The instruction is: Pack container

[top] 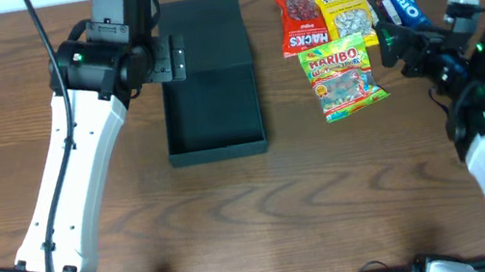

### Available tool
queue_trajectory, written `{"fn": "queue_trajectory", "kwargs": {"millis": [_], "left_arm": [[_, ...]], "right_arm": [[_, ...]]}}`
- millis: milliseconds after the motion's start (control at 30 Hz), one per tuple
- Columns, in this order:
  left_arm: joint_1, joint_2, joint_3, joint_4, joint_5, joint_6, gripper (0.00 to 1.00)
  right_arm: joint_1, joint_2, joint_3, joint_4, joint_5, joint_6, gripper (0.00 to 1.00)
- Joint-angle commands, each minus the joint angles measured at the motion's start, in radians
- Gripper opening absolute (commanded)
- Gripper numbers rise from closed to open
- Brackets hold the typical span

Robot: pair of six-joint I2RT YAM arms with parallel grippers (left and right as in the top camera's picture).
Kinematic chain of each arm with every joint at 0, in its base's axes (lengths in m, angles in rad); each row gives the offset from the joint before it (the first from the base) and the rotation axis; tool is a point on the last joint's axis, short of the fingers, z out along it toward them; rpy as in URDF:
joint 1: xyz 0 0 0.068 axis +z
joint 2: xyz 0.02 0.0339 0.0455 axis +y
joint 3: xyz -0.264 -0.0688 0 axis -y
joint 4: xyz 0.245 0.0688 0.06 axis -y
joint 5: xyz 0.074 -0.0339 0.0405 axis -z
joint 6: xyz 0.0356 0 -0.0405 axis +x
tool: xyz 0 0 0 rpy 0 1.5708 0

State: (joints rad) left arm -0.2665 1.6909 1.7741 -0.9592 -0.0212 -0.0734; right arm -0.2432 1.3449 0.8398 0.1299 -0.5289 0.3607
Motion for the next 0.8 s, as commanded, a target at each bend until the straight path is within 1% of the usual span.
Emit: {"fn": "queue_trajectory", "kwargs": {"millis": [0,100,167,233,433,533,633,700,767], "left_arm": [[0.019,0.009,-0.004,0.014,0.042,0.014,0.95],[0.026,0.009,-0.004,0.018,0.041,0.014,0.95],[0.031,0.009,-0.004,0.018,0.042,0.014,0.95],[0.033,0.009,-0.005,0.019,0.041,0.015,0.95],[0.033,0.009,-0.004,0.021,0.042,0.038,0.95],[0.033,0.009,-0.004,0.017,0.042,0.042,0.95],[0.033,0.009,-0.004,0.017,0.042,0.045,0.95],[0.032,0.009,-0.004,0.016,0.041,0.052,0.95],[0.033,0.009,-0.004,0.015,0.041,0.053,0.95]], "right_arm": [[0.017,0.124,0.101,-0.073,0.024,-0.113,0.99],[0.050,0.221,0.202,-0.196,0.054,-0.188,0.99],[0.077,0.291,0.278,-0.315,0.167,-0.196,0.99],[0.100,0.336,0.314,-0.378,0.224,-0.224,0.99],[0.189,0.432,0.323,-0.430,0.397,-0.228,0.99],[0.224,0.481,0.323,-0.446,0.463,-0.227,0.95],[0.241,0.517,0.323,-0.452,0.504,-0.220,0.95],[0.249,0.540,0.323,-0.455,0.507,-0.220,0.91],[0.257,0.565,0.323,-0.456,0.523,-0.220,0.86]]}}
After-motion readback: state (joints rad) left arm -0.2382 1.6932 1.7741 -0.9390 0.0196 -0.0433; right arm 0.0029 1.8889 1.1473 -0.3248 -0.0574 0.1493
